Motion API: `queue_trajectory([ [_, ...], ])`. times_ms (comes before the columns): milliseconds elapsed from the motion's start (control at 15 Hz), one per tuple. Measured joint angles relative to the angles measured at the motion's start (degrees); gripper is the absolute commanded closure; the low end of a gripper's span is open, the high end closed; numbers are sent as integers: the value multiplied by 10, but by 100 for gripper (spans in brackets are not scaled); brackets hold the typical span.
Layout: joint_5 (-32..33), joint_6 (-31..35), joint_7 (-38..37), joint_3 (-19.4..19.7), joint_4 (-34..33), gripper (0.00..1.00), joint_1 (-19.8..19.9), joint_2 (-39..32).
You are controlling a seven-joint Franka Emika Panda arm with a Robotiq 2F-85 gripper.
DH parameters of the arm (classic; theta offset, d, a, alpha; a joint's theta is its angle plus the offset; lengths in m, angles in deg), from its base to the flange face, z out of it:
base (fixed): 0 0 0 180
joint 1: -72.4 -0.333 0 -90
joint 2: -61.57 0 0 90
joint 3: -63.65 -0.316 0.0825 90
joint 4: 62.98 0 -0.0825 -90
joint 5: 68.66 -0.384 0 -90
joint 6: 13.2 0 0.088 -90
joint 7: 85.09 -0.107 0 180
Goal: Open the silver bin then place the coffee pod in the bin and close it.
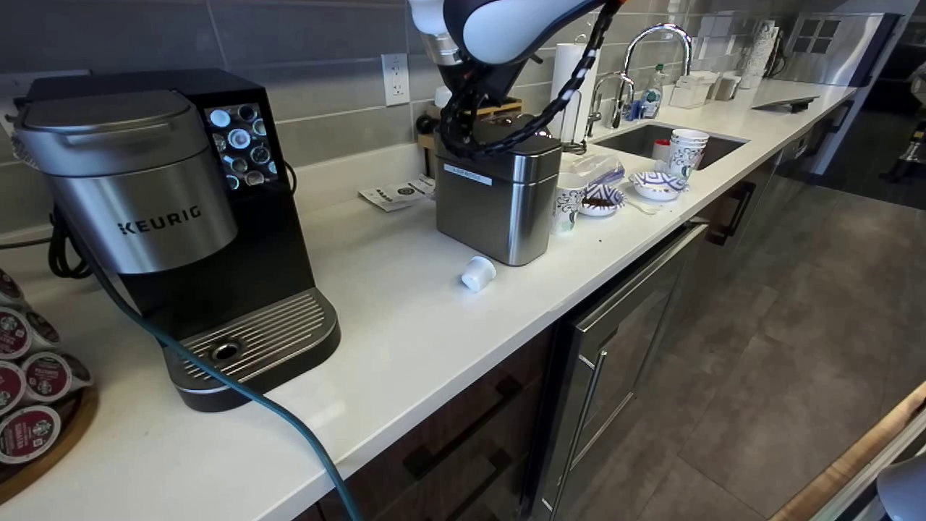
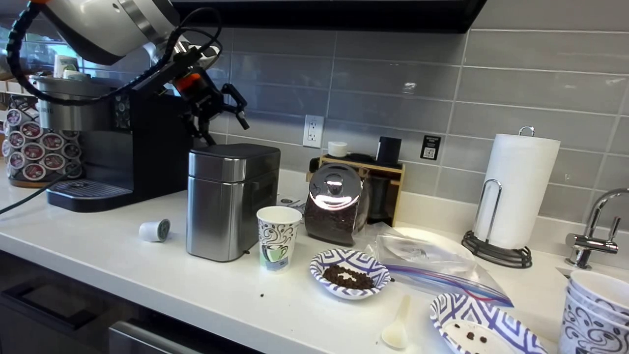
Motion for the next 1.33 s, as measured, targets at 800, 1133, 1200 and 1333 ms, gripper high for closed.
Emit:
queue_trajectory([
  [800, 0, -23, -1, 1, 1, 0, 17, 41],
  [1133, -4, -23, -17, 5, 9, 0, 45, 66],
  [1200, -5, -23, -22, 6, 11, 0, 51, 72],
  [1333, -5, -23, -33, 8, 19, 0, 62, 83],
])
